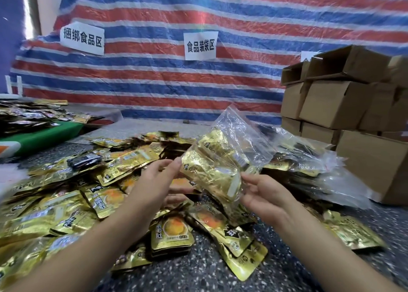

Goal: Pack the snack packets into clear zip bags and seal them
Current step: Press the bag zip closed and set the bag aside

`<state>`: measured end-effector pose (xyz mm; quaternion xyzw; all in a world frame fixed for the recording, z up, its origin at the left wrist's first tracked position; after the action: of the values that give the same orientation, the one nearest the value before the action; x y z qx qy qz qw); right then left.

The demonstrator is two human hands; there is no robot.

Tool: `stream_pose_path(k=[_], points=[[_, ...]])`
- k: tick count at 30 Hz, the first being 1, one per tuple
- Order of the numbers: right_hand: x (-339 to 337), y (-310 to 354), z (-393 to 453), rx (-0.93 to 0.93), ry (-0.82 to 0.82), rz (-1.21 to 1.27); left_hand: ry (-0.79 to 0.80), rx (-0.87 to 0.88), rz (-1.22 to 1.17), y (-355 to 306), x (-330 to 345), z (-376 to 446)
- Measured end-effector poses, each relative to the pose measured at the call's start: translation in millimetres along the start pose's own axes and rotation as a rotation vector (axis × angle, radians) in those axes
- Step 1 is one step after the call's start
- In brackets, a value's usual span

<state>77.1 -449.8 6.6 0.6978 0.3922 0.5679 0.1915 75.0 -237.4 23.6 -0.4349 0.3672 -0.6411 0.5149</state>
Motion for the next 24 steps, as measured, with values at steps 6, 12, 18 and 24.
stream_pose_path(k=[6, 12, 18, 24], points=[[5.9, 52.9, 3.6, -0.222, -0.087, 0.194, -0.032, 0.016, 0.042, 1.1, -4.3, 1.8], [11.8, 67.6, 47.0, -0.1, -0.341, -0.412, -0.031, 0.035, 0.104, -2.6, -3.7, -0.8], [-7.1, 41.4, 57.4, -0.044, -0.456, -0.518, 0.0, 0.03, 0.134, -2.3, -0.7, -1.7], [-19.0, 38.7, 58.9, -0.155, -0.552, -0.425, 0.003, 0.017, 0.138, -0.3, -0.4, -2.4]])
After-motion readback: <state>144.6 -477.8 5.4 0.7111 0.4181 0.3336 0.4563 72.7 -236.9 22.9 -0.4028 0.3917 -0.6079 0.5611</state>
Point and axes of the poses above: each hand's wrist, its own z-axis towards the middle knuckle, its own x-axis out of the palm, y = z × x, the point moved 9 cm from there along z, towards the middle knuckle, and after that the axes turned 10 degrees about x, right-handed, at the moved point
